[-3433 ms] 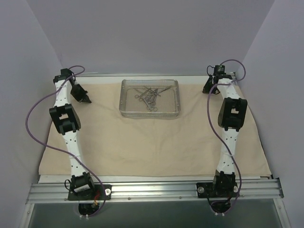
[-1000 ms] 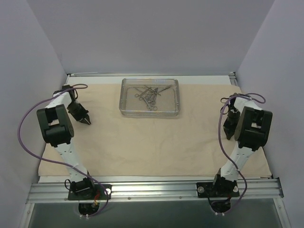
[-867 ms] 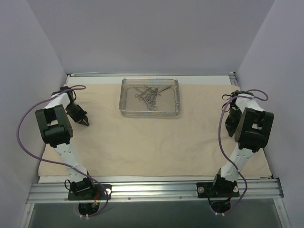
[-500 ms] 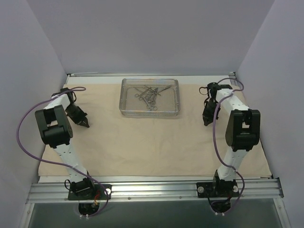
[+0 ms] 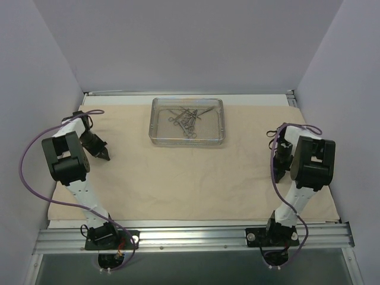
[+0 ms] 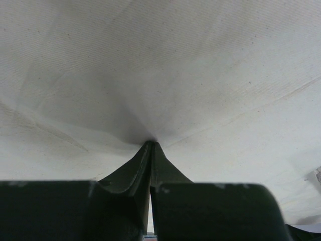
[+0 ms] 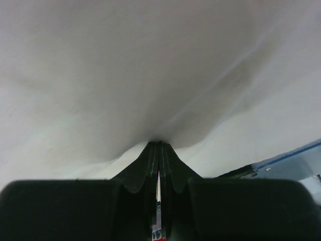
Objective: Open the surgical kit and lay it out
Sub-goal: Smooth out the surgical kit at the center of the board.
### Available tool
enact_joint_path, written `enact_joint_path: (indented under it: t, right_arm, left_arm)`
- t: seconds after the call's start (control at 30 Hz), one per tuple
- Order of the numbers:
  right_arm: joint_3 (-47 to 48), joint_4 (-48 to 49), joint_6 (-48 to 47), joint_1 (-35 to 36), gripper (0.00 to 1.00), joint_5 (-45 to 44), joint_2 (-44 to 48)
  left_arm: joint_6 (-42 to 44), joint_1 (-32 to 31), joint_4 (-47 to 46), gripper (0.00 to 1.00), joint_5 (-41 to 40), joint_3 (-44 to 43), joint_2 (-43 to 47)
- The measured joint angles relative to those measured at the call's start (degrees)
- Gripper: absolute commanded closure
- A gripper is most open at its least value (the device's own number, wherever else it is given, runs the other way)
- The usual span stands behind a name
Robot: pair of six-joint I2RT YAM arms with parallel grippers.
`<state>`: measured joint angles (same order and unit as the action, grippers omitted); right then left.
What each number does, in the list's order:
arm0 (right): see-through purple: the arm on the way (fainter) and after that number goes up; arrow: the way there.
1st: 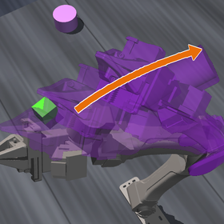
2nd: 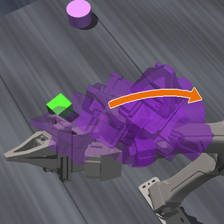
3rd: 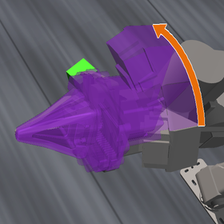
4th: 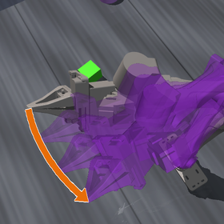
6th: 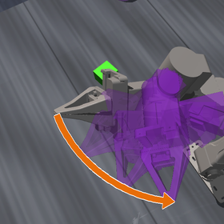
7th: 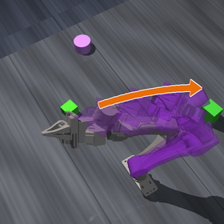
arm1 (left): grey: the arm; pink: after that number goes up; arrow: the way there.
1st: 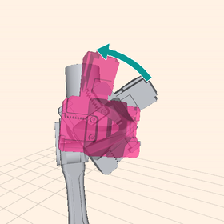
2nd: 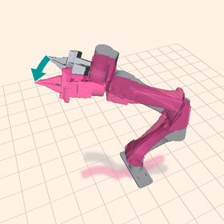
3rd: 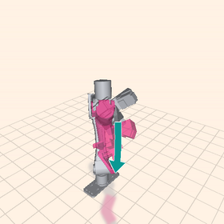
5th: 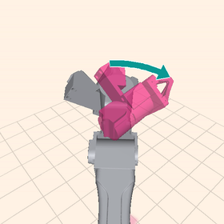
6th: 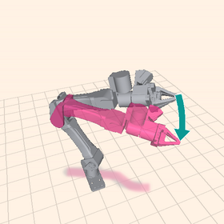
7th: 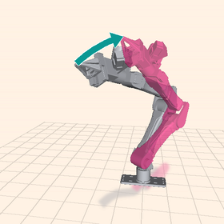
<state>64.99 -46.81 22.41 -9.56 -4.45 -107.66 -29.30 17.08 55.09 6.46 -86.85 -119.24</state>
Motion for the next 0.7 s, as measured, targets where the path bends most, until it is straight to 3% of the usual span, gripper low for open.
enact_joint_path:
  t: [0.2,0.37,0.53,0.7]
  right_arm:
    - [3.45,-1.31,0.13,-2.23,1.0,-4.5,0.11]
    - [5.14,0.02,3.1,1.97,1.0,-0.13,3.06]
    - [-3.5,6.47,8.59,2.73,1.0,5.84,4.74]
    - [-8.2,7.3,12.2,-2.14,1.0,9.29,7.28]
  left_arm:
    - [0.2,0.0,0.04,0.91,-0.28,0.0,0.11]
    - [0.9,0.0,0.0,0.91,-0.63,-0.02,0.26]
    - [1.05,0.0,-0.02,0.91,-0.39,-0.02,0.26]
    - [1.25,0.0,0.02,0.91,-0.26,-0.02,0.26]
